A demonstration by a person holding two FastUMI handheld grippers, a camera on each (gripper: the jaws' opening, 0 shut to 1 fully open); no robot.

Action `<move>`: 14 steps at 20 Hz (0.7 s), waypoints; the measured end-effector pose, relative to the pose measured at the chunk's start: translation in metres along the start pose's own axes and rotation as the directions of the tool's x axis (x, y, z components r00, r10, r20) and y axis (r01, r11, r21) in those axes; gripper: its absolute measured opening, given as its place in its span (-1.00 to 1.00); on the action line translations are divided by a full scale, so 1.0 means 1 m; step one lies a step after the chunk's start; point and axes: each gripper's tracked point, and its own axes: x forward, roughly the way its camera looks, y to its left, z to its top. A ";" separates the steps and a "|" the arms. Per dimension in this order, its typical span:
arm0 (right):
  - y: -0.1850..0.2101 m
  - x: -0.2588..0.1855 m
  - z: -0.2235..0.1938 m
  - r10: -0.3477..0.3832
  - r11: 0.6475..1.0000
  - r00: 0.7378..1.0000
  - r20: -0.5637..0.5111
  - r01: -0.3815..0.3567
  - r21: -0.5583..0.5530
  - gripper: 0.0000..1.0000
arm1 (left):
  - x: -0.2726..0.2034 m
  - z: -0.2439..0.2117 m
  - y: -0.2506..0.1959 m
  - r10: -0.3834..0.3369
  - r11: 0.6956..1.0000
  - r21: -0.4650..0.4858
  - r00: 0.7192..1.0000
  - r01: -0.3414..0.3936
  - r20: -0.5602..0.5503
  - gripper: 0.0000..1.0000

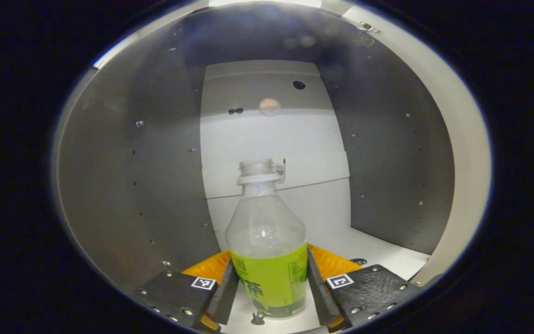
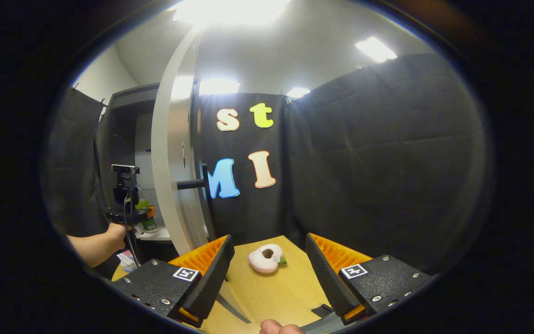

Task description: Open the cabinet door with the right hand, grasp the bottle in the cabinet with the left hand and place it on the coaster, then close the cabinet door with the right hand.

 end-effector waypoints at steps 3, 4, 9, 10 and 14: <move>-0.017 0.000 -0.008 -0.007 1.000 1.000 -0.017 0.007 0.004 0.91 | -0.011 0.005 0.004 0.025 1.000 -0.004 1.000 -0.025 0.008 0.32; -0.024 0.001 -0.010 -0.007 1.000 1.000 -0.021 0.007 0.016 0.91 | -0.018 0.013 0.001 0.024 1.000 -0.003 0.999 -0.024 0.026 0.32; -0.052 0.020 -0.021 0.053 0.997 0.996 -0.066 -0.049 0.059 0.91 | -0.069 0.046 0.008 0.080 0.997 -0.001 0.995 -0.080 0.064 0.45; -0.058 0.024 -0.020 0.073 0.996 0.995 -0.069 -0.068 0.065 0.91 | -0.081 0.051 0.011 0.094 0.996 -0.009 0.993 -0.093 0.068 0.45; -0.075 0.040 -0.027 0.164 0.985 0.981 -0.102 -0.158 0.064 0.91 | -0.128 0.060 0.010 0.139 0.990 -0.012 0.988 -0.139 0.073 0.45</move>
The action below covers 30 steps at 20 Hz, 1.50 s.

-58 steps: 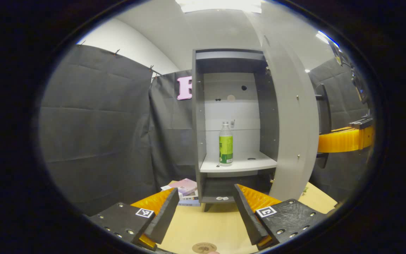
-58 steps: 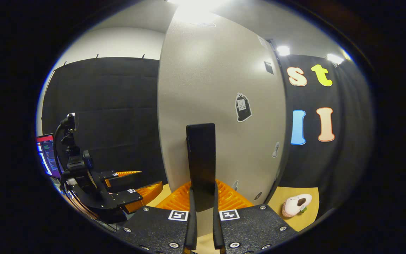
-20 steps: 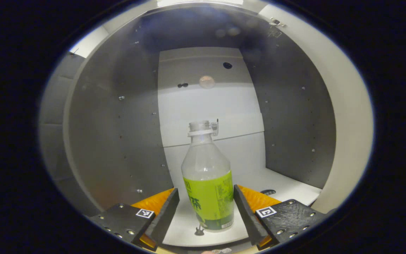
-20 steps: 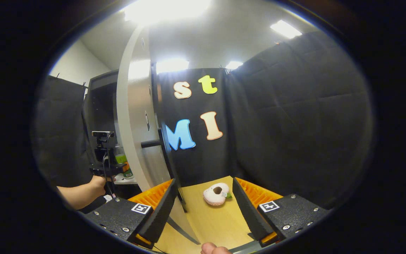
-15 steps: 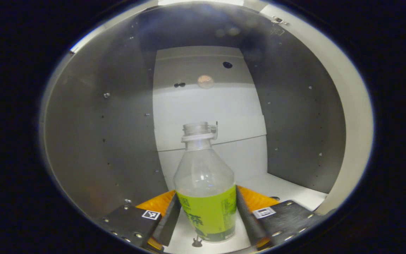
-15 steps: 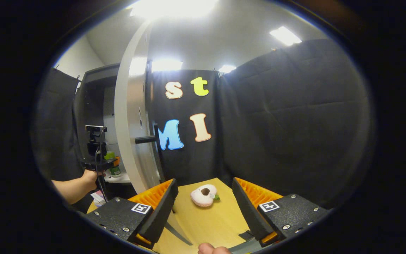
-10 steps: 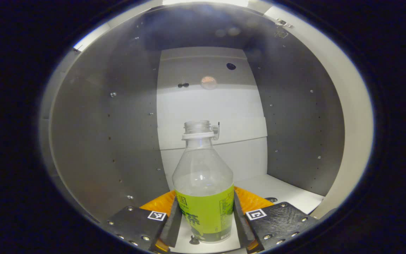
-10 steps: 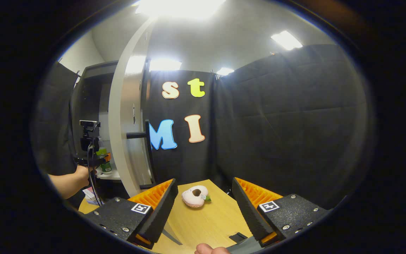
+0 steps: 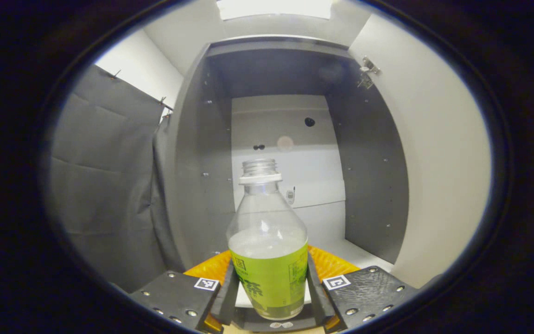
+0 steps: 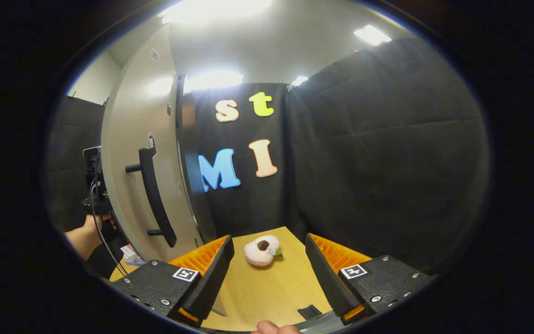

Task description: Open the cabinet door with the right hand, grasp the bottle in the cabinet with the left hand and place it on the coaster, then close the cabinet door with the right hand.

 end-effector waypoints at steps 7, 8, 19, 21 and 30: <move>-0.008 0.022 -0.029 0.180 0.983 0.980 -0.083 -0.181 -0.004 0.91 | -0.115 0.000 0.030 0.154 0.988 -0.004 0.988 -0.154 -0.025 0.44; -0.007 0.025 -0.035 0.197 0.980 0.976 -0.094 -0.199 -0.004 0.91 | -0.134 -0.004 0.035 0.174 0.985 -0.002 0.984 -0.174 -0.026 0.45; 0.002 0.072 -0.107 0.204 0.977 0.959 -0.196 -0.212 -0.021 0.92 | -0.301 -0.122 0.037 0.298 0.950 0.098 0.955 -0.296 -0.009 0.32; 0.000 0.078 -0.117 0.188 0.978 0.964 -0.190 -0.201 -0.053 0.92 | -0.311 -0.162 0.027 0.294 0.952 0.103 0.955 -0.289 -0.038 0.32; -0.002 0.069 -0.183 0.163 0.966 0.944 -0.286 -0.212 -0.147 0.91 | -0.340 -0.321 0.037 0.379 0.924 0.098 0.921 -0.370 -0.094 0.33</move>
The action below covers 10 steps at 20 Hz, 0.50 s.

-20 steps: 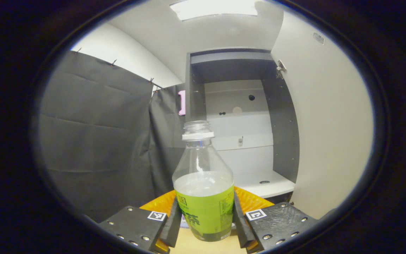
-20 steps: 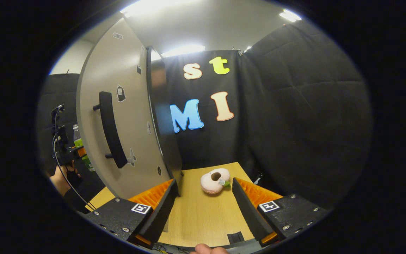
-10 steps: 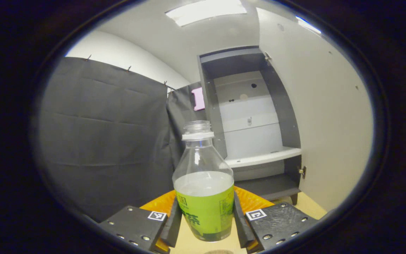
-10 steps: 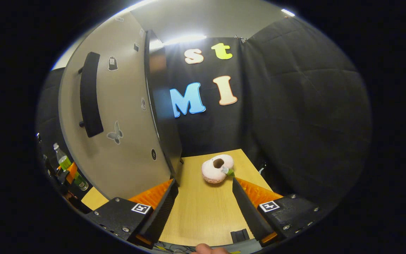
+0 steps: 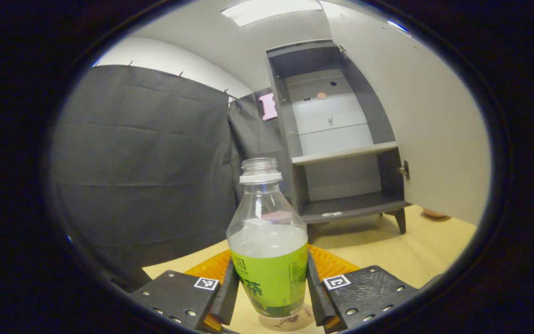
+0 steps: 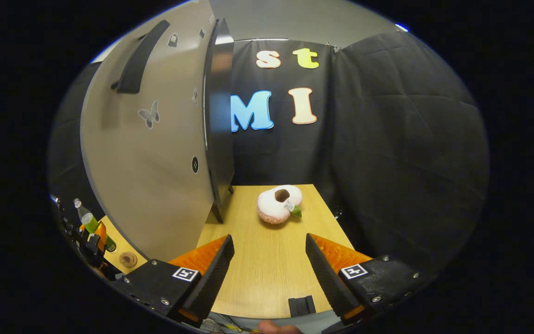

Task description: Open the cabinet door with the right hand, grasp the bottle in the cabinet with the left hand and place it on the coaster, then close the cabinet door with the right hand.

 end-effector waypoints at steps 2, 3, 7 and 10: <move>0.009 0.003 -0.001 0.009 1.000 1.000 -0.009 -0.009 0.009 0.92 | 0.004 -0.022 -0.001 0.006 1.000 -0.011 1.000 -0.006 -0.020 0.33; 0.012 0.005 0.001 0.010 1.000 1.000 -0.008 -0.010 0.003 0.92 | 0.005 -0.030 -0.003 0.006 1.000 -0.013 1.000 -0.006 -0.027 0.34; 0.031 0.008 -0.002 0.036 0.999 0.999 -0.013 -0.036 -0.035 0.92 | -0.001 -0.045 0.002 0.017 1.000 -0.011 0.999 -0.017 -0.032 0.56; 0.040 0.006 -0.005 0.041 0.997 0.999 -0.022 -0.042 -0.057 0.91 | -0.001 -0.027 0.006 0.007 1.000 -0.005 1.000 -0.007 0.003 0.80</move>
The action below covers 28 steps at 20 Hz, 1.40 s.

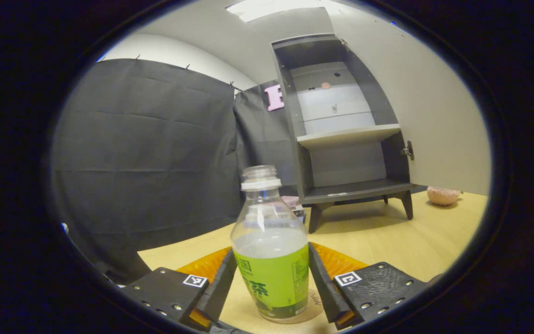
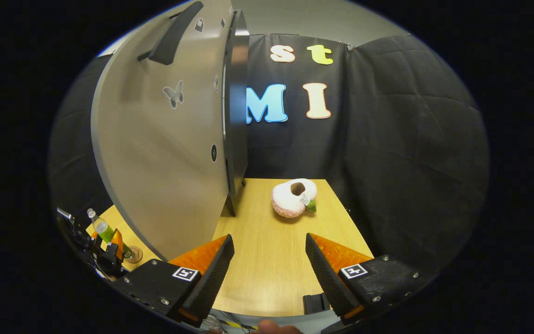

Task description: Open the cabinet door with the right hand, grasp the bottle in the cabinet with the left hand and place it on the coaster, then close the cabinet door with the right hand.

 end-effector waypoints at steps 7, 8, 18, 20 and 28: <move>0.004 0.000 0.023 -0.013 0.998 1.000 0.017 0.011 0.070 0.92 | -0.001 0.085 -0.002 -0.096 0.995 -0.012 0.991 0.097 0.096 0.79; 0.002 -0.002 0.032 -0.020 0.997 0.999 0.042 0.017 0.072 0.92 | -0.001 0.096 0.001 -0.104 0.994 -0.008 0.989 0.106 0.104 0.67; -0.012 -0.030 0.090 -0.045 0.991 0.982 0.185 0.021 0.130 0.91 | -0.007 0.234 -0.002 -0.184 0.978 -0.073 0.974 0.195 0.135 0.80; -0.020 -0.032 0.101 -0.053 0.980 0.983 0.178 0.016 0.200 0.92 | -0.014 0.264 -0.003 -0.194 0.976 -0.076 0.973 0.204 0.122 0.80; -0.009 -0.078 0.206 0.023 0.988 0.905 0.424 -0.086 0.128 0.82 | -0.048 0.349 -0.052 -0.330 0.944 -0.005 0.944 0.330 0.031 0.68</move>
